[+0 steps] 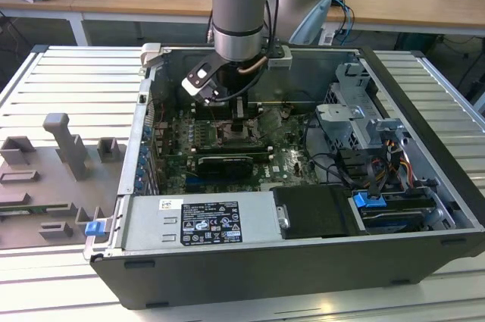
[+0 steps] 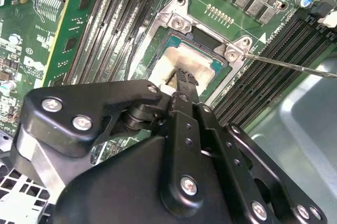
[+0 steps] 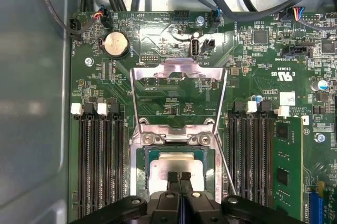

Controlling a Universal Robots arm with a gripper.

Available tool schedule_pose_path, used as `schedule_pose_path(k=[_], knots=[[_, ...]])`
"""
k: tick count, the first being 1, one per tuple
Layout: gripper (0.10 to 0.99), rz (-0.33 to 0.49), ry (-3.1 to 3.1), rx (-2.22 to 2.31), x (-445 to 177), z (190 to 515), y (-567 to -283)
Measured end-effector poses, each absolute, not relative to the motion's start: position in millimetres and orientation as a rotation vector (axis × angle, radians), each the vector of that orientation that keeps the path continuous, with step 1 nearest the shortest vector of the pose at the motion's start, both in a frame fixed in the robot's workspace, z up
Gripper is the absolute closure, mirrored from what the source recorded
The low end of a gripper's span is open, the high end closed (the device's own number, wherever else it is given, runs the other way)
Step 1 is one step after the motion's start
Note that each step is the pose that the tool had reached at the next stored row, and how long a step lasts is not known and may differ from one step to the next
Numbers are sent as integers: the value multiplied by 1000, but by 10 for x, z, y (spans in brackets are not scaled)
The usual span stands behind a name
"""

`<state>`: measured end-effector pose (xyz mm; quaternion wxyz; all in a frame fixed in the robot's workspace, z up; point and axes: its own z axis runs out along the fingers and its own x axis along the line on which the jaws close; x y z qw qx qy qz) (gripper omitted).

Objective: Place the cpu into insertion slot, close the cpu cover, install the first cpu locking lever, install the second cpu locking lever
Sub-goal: 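Place the cpu into insertion slot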

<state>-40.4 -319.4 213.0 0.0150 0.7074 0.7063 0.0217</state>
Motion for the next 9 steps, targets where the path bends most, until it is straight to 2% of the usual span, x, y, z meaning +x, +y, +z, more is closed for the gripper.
schedule_pose_path(k=[9], knots=[[980, 67, 2198, 2202, -404, 2198, -3194]])
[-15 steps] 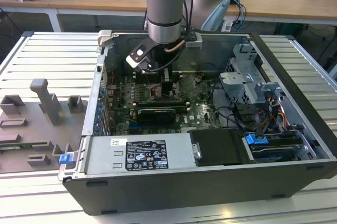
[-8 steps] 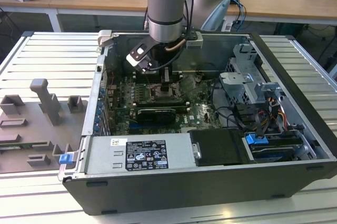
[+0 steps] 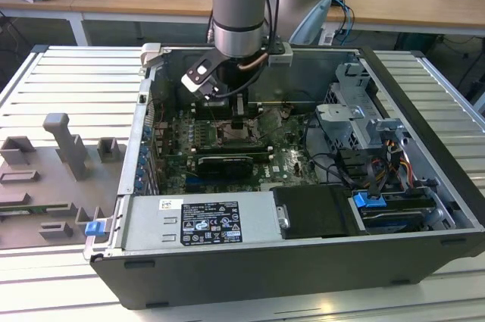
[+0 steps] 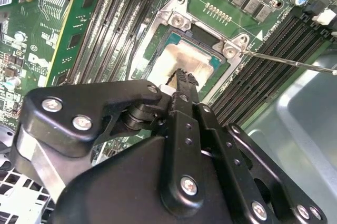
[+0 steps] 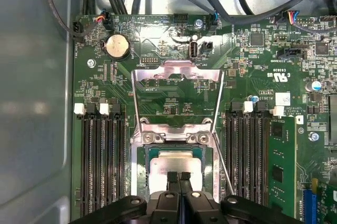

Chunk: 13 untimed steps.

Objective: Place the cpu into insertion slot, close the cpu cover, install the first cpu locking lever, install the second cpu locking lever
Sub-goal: 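Close the cpu cover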

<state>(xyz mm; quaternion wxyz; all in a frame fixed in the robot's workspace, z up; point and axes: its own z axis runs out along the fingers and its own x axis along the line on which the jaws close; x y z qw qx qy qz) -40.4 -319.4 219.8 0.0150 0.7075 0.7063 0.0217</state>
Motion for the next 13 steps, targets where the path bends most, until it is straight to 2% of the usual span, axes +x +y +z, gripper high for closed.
schedule_pose_path(k=[13], knots=[[980, 68, 2198, 2202, -404, 2259, -3194]])
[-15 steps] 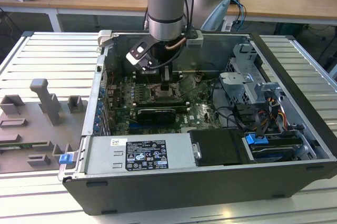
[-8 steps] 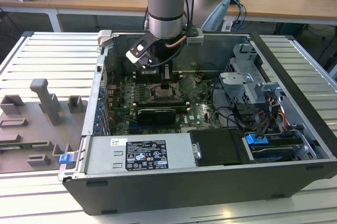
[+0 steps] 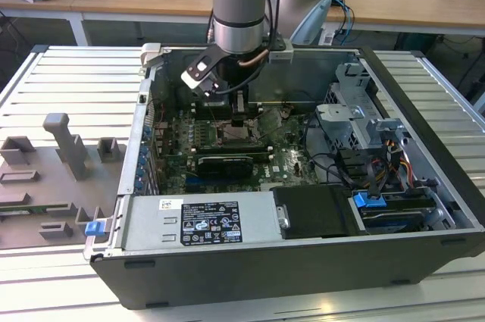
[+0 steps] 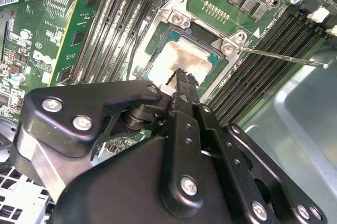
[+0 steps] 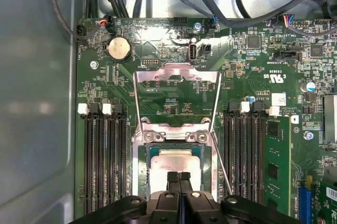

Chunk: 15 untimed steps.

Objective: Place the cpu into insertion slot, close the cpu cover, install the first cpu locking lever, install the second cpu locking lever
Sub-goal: 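Close the cpu cover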

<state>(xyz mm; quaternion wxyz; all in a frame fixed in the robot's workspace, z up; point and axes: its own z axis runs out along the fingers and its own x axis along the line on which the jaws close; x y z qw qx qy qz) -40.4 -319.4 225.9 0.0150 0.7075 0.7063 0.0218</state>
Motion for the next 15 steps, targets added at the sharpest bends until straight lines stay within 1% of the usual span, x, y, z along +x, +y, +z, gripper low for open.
schedule_pose_path(k=[15], knots=[[980, 67, 2198, 2202, -404, 2292, -3194]])
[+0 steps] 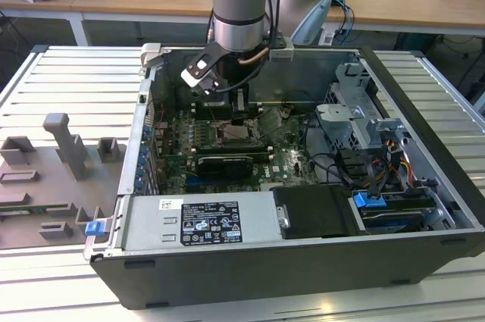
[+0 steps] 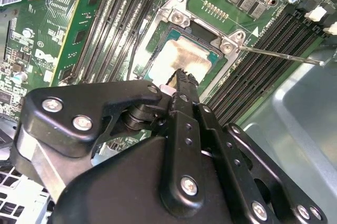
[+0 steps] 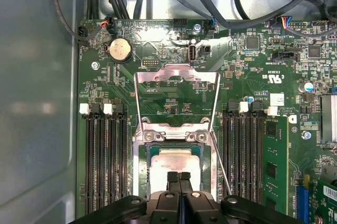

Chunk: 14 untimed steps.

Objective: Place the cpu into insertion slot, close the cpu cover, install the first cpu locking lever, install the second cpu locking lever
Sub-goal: 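Close the cpu cover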

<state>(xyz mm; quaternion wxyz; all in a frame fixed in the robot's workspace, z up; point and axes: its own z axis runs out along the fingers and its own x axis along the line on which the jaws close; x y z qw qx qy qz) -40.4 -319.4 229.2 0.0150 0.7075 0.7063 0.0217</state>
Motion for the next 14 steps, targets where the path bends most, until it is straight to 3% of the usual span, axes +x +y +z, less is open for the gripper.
schedule_pose_path(k=[14], knots=[[980, 60, 2201, 2205, -367, 2317, -3194]])
